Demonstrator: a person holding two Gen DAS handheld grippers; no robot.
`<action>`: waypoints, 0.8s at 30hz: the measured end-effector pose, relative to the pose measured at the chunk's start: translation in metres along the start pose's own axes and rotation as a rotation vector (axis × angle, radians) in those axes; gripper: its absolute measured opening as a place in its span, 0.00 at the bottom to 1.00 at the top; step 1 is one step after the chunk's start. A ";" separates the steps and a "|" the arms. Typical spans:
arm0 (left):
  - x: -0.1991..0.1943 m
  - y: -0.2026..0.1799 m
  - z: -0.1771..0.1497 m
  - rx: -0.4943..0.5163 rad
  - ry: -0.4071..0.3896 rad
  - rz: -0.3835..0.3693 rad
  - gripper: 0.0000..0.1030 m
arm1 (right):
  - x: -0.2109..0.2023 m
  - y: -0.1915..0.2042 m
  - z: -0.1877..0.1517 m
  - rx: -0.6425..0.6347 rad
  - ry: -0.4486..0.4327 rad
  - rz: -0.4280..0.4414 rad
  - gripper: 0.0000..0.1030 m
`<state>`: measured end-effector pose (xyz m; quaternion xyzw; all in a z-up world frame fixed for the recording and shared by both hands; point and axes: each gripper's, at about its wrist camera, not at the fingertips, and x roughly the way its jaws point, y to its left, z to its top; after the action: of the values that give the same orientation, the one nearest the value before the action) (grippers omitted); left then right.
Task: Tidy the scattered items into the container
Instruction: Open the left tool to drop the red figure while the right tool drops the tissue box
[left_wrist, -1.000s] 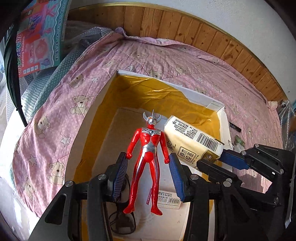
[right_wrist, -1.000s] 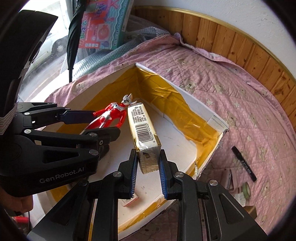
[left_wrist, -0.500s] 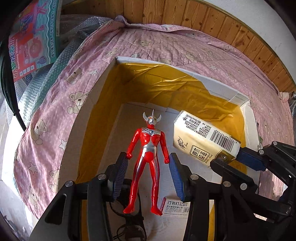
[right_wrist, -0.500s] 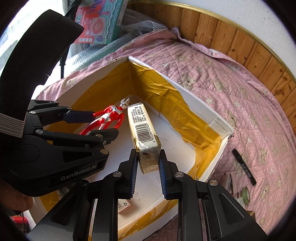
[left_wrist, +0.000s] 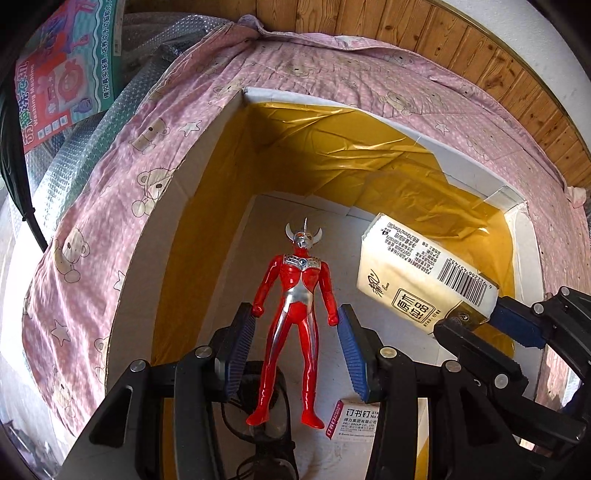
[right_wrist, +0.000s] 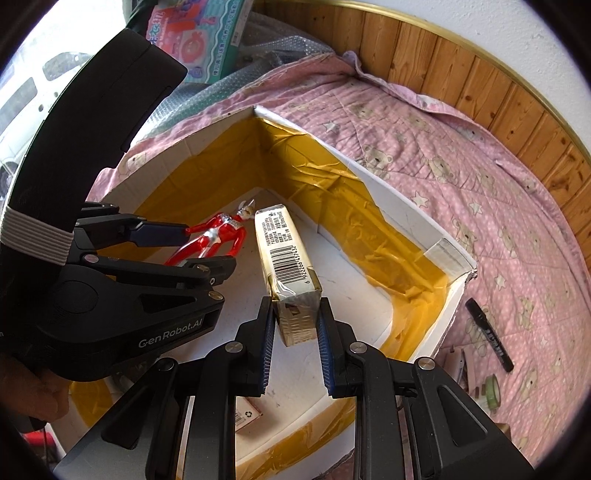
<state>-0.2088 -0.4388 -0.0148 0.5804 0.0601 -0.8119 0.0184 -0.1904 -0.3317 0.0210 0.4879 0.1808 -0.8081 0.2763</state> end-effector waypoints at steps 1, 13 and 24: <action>0.000 0.000 0.000 -0.002 0.001 0.000 0.46 | 0.000 0.000 0.000 0.000 0.000 0.000 0.23; 0.002 0.003 -0.001 -0.040 0.012 0.007 0.48 | -0.006 -0.007 0.000 0.049 -0.027 0.025 0.27; -0.047 -0.002 -0.016 -0.025 -0.078 0.017 0.48 | -0.043 -0.020 -0.026 0.155 -0.098 0.100 0.27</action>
<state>-0.1786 -0.4372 0.0248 0.5487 0.0648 -0.8328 0.0348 -0.1688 -0.2902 0.0479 0.4761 0.0795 -0.8277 0.2863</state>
